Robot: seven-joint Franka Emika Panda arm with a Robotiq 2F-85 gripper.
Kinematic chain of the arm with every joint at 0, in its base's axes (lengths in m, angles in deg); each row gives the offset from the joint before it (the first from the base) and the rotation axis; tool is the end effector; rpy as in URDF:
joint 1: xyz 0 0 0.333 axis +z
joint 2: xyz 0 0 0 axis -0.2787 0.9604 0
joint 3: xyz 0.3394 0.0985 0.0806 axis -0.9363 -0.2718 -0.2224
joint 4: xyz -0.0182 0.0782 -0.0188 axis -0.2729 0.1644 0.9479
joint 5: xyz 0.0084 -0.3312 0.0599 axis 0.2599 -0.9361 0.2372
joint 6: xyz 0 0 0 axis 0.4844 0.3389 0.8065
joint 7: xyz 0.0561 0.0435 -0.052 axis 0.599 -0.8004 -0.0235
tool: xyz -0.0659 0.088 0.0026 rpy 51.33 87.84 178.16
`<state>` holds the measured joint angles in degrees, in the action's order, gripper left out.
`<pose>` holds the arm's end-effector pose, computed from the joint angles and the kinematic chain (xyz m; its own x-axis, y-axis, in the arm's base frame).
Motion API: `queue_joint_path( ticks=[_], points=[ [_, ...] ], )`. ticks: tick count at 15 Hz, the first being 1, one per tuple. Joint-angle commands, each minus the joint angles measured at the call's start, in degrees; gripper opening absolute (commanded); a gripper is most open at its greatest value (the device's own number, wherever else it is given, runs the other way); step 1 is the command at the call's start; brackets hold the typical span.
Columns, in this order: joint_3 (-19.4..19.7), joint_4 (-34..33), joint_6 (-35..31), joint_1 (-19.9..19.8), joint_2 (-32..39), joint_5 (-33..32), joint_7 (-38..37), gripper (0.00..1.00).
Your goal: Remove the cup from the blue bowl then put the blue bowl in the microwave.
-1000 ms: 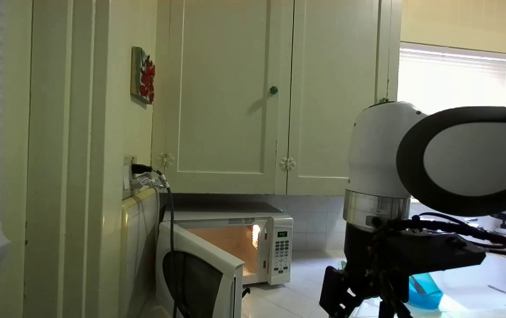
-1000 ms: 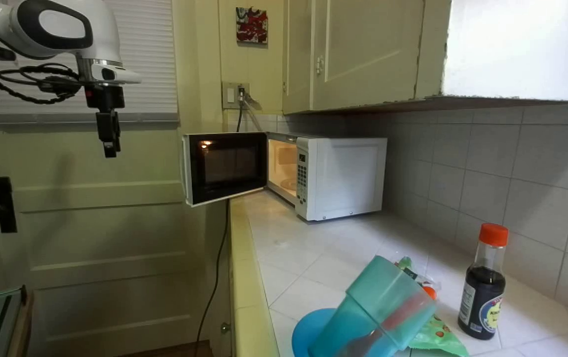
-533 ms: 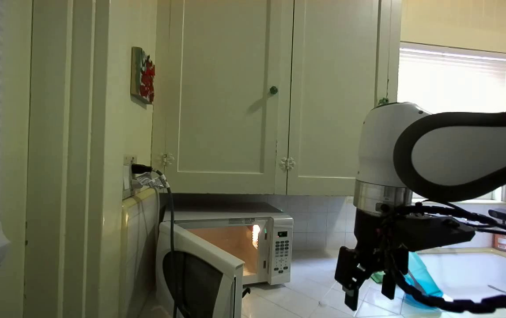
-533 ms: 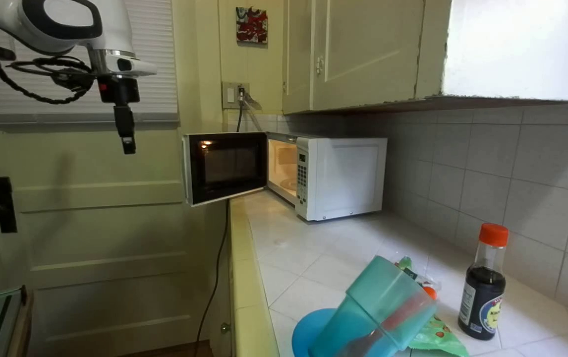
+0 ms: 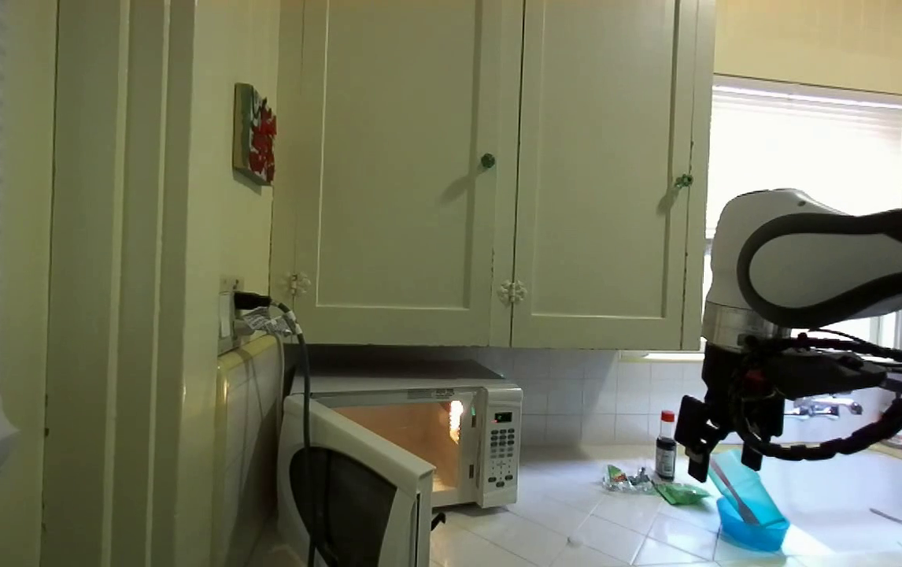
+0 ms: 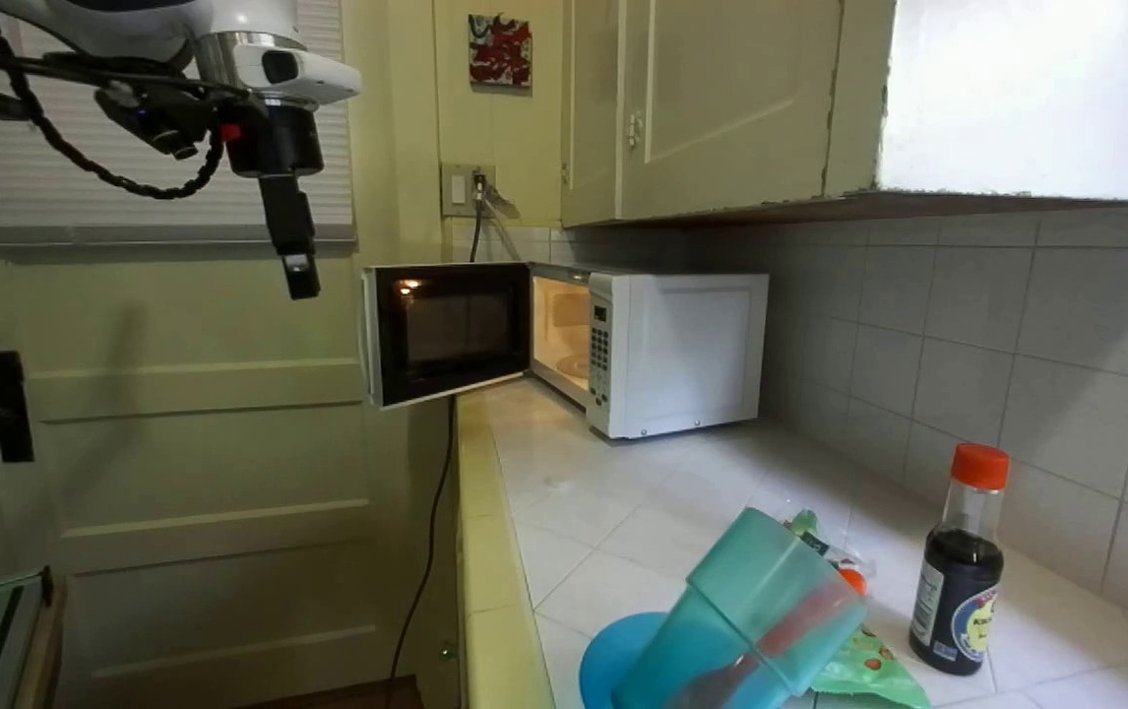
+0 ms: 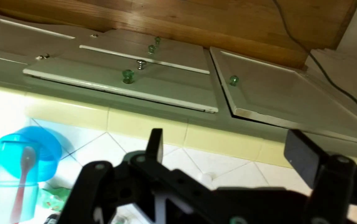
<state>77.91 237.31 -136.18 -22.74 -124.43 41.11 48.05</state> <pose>0.2250 -0.0408 0.5531 0.9633 -0.2270 0.1435 -0.2369 -0.9699 0.0557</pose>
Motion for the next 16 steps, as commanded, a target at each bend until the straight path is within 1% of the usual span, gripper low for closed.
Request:
queue_joint_path(
  ticks=[1,4,5,6,7,9,12,14,16],
  points=[
    [0.55,-0.15,0.16,-0.83,0.12,-0.22,0.67,1.0],
    [0.03,-0.16,0.17,-0.48,0.12,-0.2,0.63,1.0],
    [0.78,0.03,-1.77,-0.73,0.86,-0.81,1.7,1.0],
    [2.41,-0.06,-3.64,-1.51,2.49,-2.48,4.1,1.0],
    [4.88,-0.36,-5.72,-2.25,4.02,-4.21,7.62,1.0],
    [9.65,-0.85,-9.81,-3.24,6.77,-5.56,13.31,1.0],
    [17.73,-4.17,-14.85,-3.65,15.41,-3.07,21.21,1.0],
    [21.68,-7.14,-17.6,-4.0,21.14,-1.12,24.09,1.0],
    [24.56,-11.95,-18.94,-4.4,27.66,0.88,26.37,1.0]
  ],
)
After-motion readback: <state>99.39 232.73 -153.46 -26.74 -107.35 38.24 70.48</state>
